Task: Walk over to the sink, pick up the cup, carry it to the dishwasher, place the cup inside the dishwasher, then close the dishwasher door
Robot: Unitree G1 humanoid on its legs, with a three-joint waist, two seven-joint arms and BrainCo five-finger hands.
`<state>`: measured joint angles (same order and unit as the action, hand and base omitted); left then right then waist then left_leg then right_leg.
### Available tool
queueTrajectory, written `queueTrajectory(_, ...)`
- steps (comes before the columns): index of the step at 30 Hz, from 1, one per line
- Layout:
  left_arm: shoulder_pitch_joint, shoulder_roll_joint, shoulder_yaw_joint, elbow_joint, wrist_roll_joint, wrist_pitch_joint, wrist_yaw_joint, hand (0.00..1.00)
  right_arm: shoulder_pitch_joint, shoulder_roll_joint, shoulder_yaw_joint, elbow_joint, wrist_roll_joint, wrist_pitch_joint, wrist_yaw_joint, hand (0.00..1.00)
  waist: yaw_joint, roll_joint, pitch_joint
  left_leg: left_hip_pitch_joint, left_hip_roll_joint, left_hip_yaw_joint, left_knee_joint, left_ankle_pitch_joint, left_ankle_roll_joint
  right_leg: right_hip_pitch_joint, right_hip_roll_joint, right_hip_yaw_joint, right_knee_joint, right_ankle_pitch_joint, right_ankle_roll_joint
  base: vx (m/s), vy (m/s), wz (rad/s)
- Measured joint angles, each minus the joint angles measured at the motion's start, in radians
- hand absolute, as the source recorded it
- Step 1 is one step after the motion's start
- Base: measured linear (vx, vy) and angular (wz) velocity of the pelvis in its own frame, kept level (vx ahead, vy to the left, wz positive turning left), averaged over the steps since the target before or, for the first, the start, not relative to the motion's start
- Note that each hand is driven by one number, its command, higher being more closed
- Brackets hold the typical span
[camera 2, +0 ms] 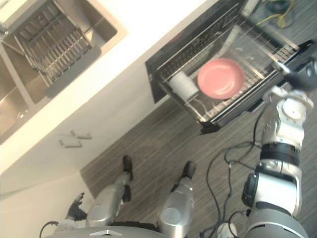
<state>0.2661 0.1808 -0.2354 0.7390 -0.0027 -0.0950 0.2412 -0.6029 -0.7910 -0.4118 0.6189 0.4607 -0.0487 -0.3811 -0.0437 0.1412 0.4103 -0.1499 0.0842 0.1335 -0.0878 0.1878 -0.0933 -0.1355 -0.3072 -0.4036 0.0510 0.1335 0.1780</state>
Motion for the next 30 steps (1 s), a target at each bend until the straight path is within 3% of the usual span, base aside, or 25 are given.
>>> queueTrajectory(1,0.007,0.001,0.007,0.004,0.008,0.006,-0.001,0.00,0.026,0.000,-0.034,0.012,0.026,-0.015,-0.013,1.00,-0.014,-0.011,-0.008,0.014,0.001,-0.001,0.000,0.000,0.000,0.019,0.000,-0.006,-0.002,-0.001,-0.001,0.04,-0.022,0.06)
queueTrajectory(6,0.021,0.003,0.021,0.025,0.050,0.015,-0.009,0.00,0.108,0.000,-0.107,0.122,0.191,-0.056,0.003,1.00,-0.025,-0.029,-0.059,0.029,0.001,-0.001,0.000,-0.002,-0.002,0.040,0.000,-0.019,-0.013,-0.011,-0.003,-0.04,-0.006,0.04)
queueTrajectory(9,0.022,0.001,0.018,0.026,0.115,0.013,-0.008,0.00,0.109,0.000,-0.148,0.244,0.294,-0.053,0.080,1.00,-0.030,-0.027,-0.065,0.012,0.001,0.005,0.000,-0.008,-0.007,0.034,0.001,-0.022,-0.021,-0.008,-0.003,-0.12,0.007,0.09)
queueTrajectory(11,0.029,-0.003,0.017,0.027,0.126,0.015,-0.009,0.00,0.108,-0.001,-0.165,0.334,0.340,-0.036,0.141,1.00,-0.045,-0.022,-0.071,-0.014,0.002,0.013,0.000,-0.009,-0.004,0.026,0.003,-0.027,-0.038,-0.003,0.002,-0.07,0.004,0.20)
queueTrajectory(14,0.035,-0.003,0.014,0.025,0.145,0.013,-0.010,0.00,0.103,-0.004,-0.192,0.444,0.417,0.031,0.245,1.00,-0.046,-0.019,-0.072,-0.049,-0.004,0.051,0.000,-0.006,-0.009,-0.003,-0.003,-0.010,-0.073,0.033,0.006,-0.06,0.015,-0.05)
queueTrajectory(16,0.035,-0.002,0.005,0.026,0.145,0.012,-0.010,0.00,0.083,-0.005,-0.193,0.482,0.453,0.064,0.274,1.00,-0.050,-0.015,-0.072,-0.055,-0.006,0.060,0.000,-0.003,-0.010,-0.009,-0.003,-0.002,-0.085,0.043,0.003,-0.02,0.013,-0.09)
queueTrajectory(17,0.035,0.000,-0.003,0.024,0.146,0.012,-0.010,0.00,0.067,-0.009,-0.194,0.512,0.486,0.099,0.292,1.00,-0.052,-0.008,-0.071,-0.057,-0.009,0.061,0.000,0.002,-0.017,-0.010,-0.003,0.006,-0.094,0.051,0.002,0.01,0.003,-0.08)
queueTrajectory(20,0.035,-0.004,-0.025,0.020,0.148,0.012,-0.016,0.00,0.029,-0.035,-0.193,0.556,0.525,0.141,0.316,1.00,-0.052,0.019,-0.064,-0.068,-0.010,0.060,0.000,0.012,-0.012,-0.023,-0.003,0.010,-0.096,0.058,0.003,0.01,-0.002,-0.04)
queueTrajectory(25,0.024,-0.006,-0.061,-0.022,0.152,0.023,-0.026,0.00,-0.074,-0.086,-0.142,0.589,0.532,0.165,0.354,1.00,-0.054,0.076,-0.004,-0.088,-0.019,0.052,0.001,0.023,-0.002,-0.043,-0.005,0.011,-0.092,0.066,-0.005,0.01,0.003,0.01)
queueTrajectory(30,-0.005,0.002,-0.105,-0.059,0.132,0.047,-0.035,0.00,-0.162,-0.093,-0.059,0.572,0.495,0.167,0.396,1.00,-0.025,0.113,0.031,-0.111,-0.024,0.051,0.000,0.032,0.010,-0.083,-0.017,0.026,-0.060,0.057,0.006,0.00,0.003,-0.01)
